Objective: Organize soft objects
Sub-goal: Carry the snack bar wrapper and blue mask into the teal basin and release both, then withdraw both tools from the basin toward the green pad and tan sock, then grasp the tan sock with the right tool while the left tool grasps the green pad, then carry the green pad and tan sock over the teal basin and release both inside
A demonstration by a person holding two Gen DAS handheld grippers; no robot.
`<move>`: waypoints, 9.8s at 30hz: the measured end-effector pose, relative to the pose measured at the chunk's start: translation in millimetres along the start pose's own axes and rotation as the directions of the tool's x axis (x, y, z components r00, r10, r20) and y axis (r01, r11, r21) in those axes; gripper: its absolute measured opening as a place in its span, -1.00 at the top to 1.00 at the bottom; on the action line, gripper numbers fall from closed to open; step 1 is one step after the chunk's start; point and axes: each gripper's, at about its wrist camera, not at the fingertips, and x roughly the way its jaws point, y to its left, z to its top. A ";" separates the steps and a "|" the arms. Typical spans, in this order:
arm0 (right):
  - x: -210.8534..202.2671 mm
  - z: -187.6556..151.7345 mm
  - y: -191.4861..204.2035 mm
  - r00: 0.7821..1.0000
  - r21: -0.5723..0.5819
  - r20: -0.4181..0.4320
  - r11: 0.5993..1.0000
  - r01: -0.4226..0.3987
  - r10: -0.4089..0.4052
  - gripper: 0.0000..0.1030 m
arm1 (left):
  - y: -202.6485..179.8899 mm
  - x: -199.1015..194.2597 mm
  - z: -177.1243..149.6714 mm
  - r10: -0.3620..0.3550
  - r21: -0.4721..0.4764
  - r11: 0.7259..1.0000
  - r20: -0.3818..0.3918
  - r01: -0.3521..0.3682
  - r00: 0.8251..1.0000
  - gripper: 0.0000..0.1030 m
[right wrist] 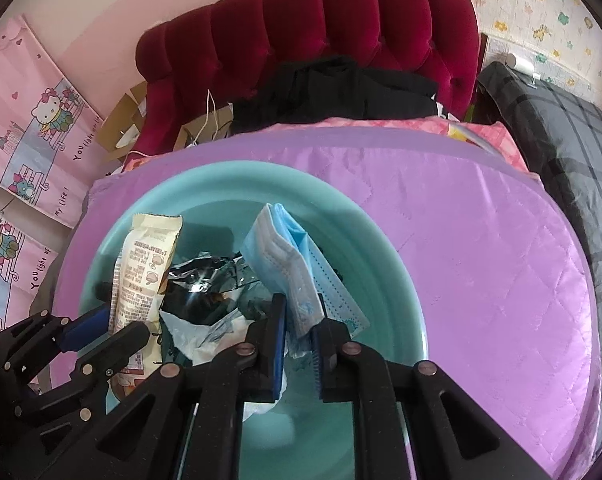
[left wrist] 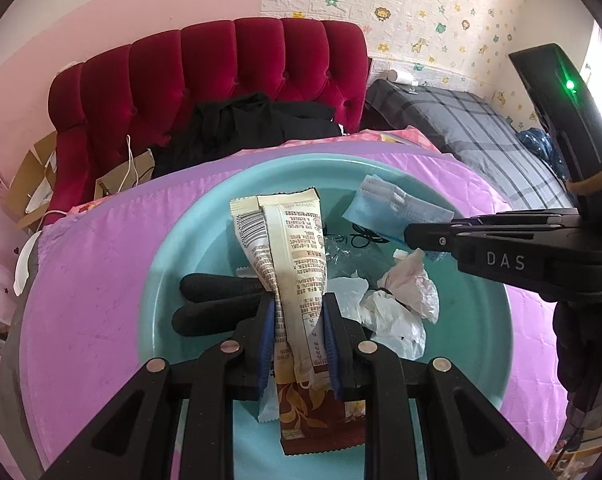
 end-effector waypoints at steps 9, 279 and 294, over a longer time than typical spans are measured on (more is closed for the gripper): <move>7.4 -0.3 -4.7 1.000 0.016 -0.004 1.000 -0.008 0.008 0.48 | -4.9 2.1 1.3 0.029 0.017 0.999 0.002 -0.029 1.000 0.49; 5.3 -28.2 4.3 0.999 0.024 0.010 0.999 -0.038 0.038 0.40 | -25.4 18.1 -19.5 0.040 -0.013 0.999 -0.033 -0.041 0.999 0.80; -26.6 -32.8 12.3 0.995 0.004 0.089 0.999 -0.034 0.034 -0.95 | -21.4 -3.5 -21.9 0.139 -0.050 0.989 0.033 -0.137 0.990 -1.00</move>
